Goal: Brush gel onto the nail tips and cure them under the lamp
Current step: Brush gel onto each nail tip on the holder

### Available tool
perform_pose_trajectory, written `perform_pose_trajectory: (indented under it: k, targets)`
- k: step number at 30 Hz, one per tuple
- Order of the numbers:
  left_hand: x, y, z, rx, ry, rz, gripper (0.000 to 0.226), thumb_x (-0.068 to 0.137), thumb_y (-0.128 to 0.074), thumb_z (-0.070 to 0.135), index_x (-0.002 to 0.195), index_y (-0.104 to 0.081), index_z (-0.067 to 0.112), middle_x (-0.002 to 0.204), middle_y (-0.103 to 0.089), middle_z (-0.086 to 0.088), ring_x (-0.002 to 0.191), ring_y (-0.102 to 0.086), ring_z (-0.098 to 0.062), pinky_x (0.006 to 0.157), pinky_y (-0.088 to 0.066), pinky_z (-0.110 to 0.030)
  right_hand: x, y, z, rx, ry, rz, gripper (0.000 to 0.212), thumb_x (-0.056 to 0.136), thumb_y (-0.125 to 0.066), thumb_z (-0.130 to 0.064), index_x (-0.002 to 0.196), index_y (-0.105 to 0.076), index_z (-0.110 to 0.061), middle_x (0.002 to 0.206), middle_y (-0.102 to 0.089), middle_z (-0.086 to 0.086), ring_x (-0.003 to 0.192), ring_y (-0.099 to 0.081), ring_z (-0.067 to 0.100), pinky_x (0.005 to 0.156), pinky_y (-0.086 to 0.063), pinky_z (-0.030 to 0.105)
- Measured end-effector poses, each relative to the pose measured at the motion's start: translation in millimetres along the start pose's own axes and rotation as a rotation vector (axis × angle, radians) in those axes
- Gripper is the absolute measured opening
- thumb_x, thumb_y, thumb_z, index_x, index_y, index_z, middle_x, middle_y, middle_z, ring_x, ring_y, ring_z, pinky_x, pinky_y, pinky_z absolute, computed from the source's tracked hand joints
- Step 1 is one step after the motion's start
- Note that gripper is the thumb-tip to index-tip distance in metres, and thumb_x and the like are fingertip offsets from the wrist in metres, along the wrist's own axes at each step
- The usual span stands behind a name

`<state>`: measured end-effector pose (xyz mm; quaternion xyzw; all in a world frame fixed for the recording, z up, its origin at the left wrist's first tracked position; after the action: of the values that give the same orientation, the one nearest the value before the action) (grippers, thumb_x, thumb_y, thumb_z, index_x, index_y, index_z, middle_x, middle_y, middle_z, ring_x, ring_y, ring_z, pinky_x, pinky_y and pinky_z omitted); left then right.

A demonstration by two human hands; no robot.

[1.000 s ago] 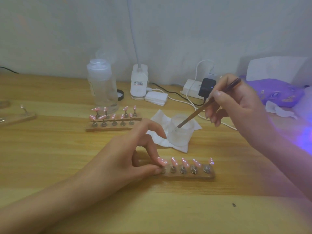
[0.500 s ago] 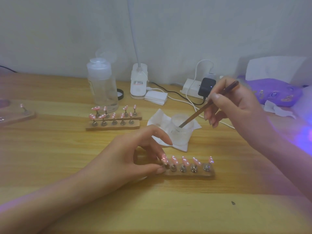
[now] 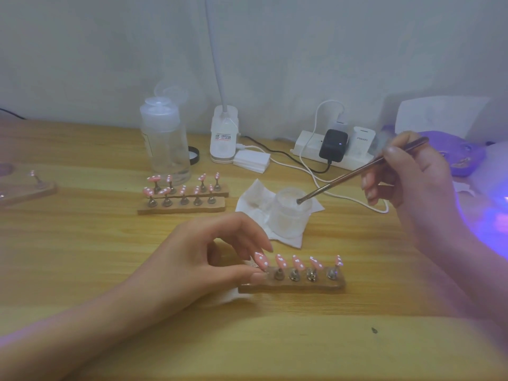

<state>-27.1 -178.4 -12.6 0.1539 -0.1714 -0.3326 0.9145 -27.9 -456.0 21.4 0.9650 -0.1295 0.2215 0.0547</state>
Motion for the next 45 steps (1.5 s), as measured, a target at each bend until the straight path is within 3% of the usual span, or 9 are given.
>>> perform_pose_trajectory:
  k: [6,10,16,20,27,30,33,39,45]
  targets:
    - [0,1,-7,-0.013,0.020,-0.005,0.019,0.074,-0.081,0.027,0.091,-0.073,0.029,0.084,-0.073,0.003,0.056,-0.061,0.000,0.052,-0.045,-0.016,5,12,0,0.055,-0.025,0.071,0.028,0.095,-0.046,-0.020,0.070,-0.052,-0.030,0.055,-0.058,0.001,0.049,-0.053,0.019,0.044,-0.041,0.020]
    - [-2,2,-12,-0.073,0.065,-0.015,0.025,0.073,-0.082,0.031,0.095,-0.074,0.025,0.084,-0.070,-0.002,0.054,-0.063,-0.030,0.048,-0.058,-0.038,8,18,-8,0.032,-0.003,0.112,0.031,0.095,-0.044,-0.015,0.069,-0.050,-0.029,0.053,-0.058,-0.001,0.049,-0.053,0.018,0.044,-0.040,0.019]
    - [-1,3,-8,-0.001,0.004,-0.002,0.026,0.072,-0.081,0.034,0.096,-0.070,0.033,0.094,-0.072,0.007,0.064,-0.061,-0.002,0.057,-0.048,-0.015,3,8,-6,0.063,-0.011,0.020,0.021,0.095,-0.045,-0.019,0.075,-0.049,-0.023,0.057,-0.061,0.004,0.050,-0.056,0.021,0.047,-0.045,0.022]
    - [11,16,-1,0.069,-0.050,0.100,0.028,0.084,-0.063,0.047,0.111,-0.061,0.041,0.109,-0.070,0.014,0.100,-0.066,-0.008,0.071,-0.053,-0.023,1,6,-1,0.034,-0.039,0.003,0.021,0.093,-0.048,-0.024,0.074,-0.054,-0.029,0.059,-0.063,0.006,0.051,-0.056,0.023,0.048,-0.047,0.023]
    - [50,19,0,0.251,-0.017,0.021,0.091,0.070,-0.085,0.037,0.137,-0.027,0.058,0.128,-0.057,0.021,0.112,-0.053,0.001,0.075,-0.053,-0.025,3,9,-1,0.006,-0.039,-0.020,0.022,0.094,-0.048,-0.023,0.074,-0.055,-0.028,0.059,-0.062,0.007,0.051,-0.056,0.023,0.047,-0.047,0.024]
    - [67,7,1,0.350,-0.012,-0.024,0.106,0.059,-0.083,0.053,0.137,-0.013,0.068,0.126,-0.050,0.031,0.110,-0.046,0.010,0.073,-0.044,-0.017,3,11,-1,0.009,-0.039,-0.017,0.020,0.093,-0.049,-0.024,0.074,-0.054,-0.027,0.059,-0.061,0.008,0.050,-0.055,0.023,0.046,-0.046,0.024]
    - [78,-2,-2,0.388,-0.020,-0.029,0.106,0.057,-0.077,0.063,0.139,-0.011,0.066,0.114,-0.051,0.036,0.107,-0.040,0.013,0.082,-0.037,-0.017,4,11,-2,-0.012,-0.032,-0.031,0.022,0.093,-0.049,-0.024,0.072,-0.054,-0.027,0.058,-0.061,0.008,0.050,-0.055,0.024,0.045,-0.046,0.025]
    - [82,-2,-12,0.362,-0.018,0.019,0.093,0.070,-0.081,0.047,0.140,-0.022,0.061,0.108,-0.054,0.035,0.104,-0.046,0.006,0.080,-0.035,-0.014,7,21,-17,-0.109,0.059,0.013,0.024,0.092,-0.045,-0.016,0.072,-0.054,-0.026,0.057,-0.062,0.007,0.050,-0.058,0.024,0.045,-0.047,0.026]
    - [78,-3,-13,0.364,-0.024,0.040,0.090,0.070,-0.079,0.049,0.141,-0.024,0.058,0.108,-0.054,0.036,0.106,-0.046,0.006,0.082,-0.035,-0.011,-4,9,-32,-0.151,0.219,-0.282,0.018,0.091,-0.048,-0.016,0.087,-0.061,-0.029,0.078,-0.070,0.005,0.069,-0.069,0.028,0.060,-0.057,0.030]
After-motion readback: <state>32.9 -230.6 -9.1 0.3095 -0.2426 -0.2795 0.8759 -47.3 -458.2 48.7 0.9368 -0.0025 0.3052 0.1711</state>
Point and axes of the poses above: each hand's wrist, its own x-axis towards the middle knuckle, its own y-axis out of the back of the hand, z = x × y, the point moved 3 cm from there along x, towards the middle knuckle
